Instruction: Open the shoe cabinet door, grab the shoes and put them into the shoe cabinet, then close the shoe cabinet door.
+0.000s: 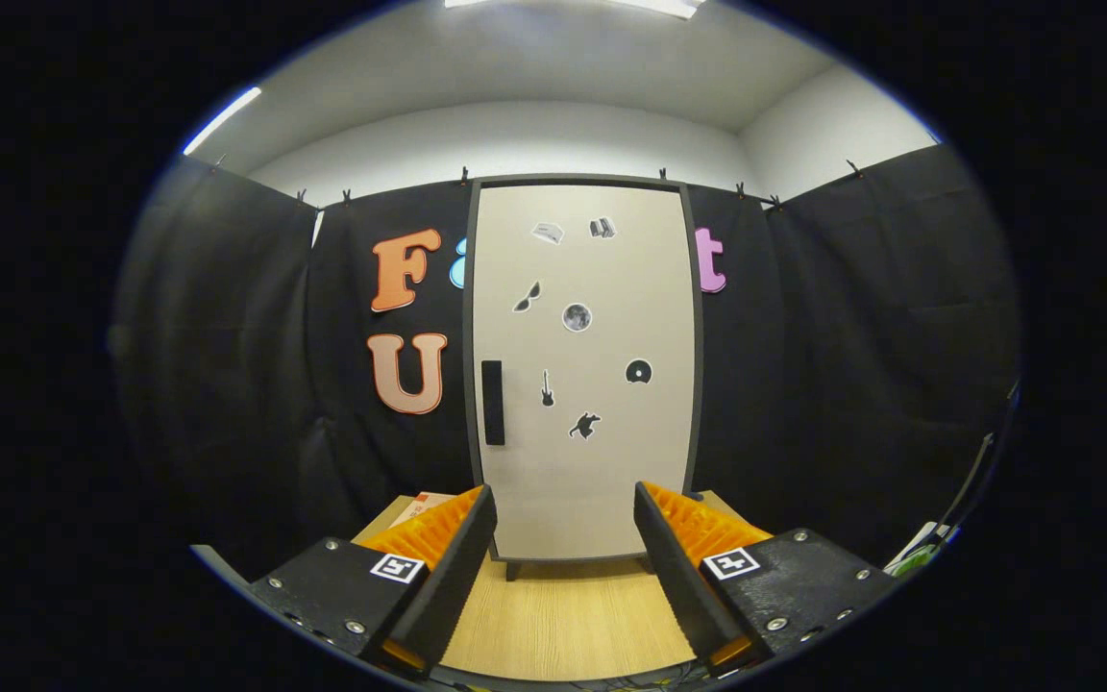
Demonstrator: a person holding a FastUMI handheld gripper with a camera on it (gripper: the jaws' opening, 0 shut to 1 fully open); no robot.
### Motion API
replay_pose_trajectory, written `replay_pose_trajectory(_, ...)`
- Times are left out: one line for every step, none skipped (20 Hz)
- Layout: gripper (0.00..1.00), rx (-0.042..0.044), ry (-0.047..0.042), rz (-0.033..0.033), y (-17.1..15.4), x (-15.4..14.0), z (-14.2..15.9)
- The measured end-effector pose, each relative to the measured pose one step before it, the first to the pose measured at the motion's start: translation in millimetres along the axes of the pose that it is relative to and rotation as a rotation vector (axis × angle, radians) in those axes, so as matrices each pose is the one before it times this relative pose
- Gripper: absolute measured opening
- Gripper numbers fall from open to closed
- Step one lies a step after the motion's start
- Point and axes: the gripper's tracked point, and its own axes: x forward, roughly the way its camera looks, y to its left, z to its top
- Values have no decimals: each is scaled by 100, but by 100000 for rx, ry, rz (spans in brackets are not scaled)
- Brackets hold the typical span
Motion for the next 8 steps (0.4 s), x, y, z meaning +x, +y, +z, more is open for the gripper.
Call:
replay_pose_trajectory(91, 484, 534, 592, 2, -155, 3)
replay_pose_trajectory(92, 667, 289, 188, 28, -223, 61)
replay_pose_trajectory(93, 140, -328, -42, -129, -153, 143)
replay_pose_trajectory(94, -675, -398, -494, -194, 22, 178)
replay_pose_trajectory(94, -616, -143, -780, -235, -210, 54)
replay_pose_trajectory(94, -167, -486, -264, -125, -14, 170)
replay_pose_trajectory(94, 243, 40, 104, -17, -161, 57)
replay_pose_trajectory(94, 104, 176, -280, -128, -104, -19)
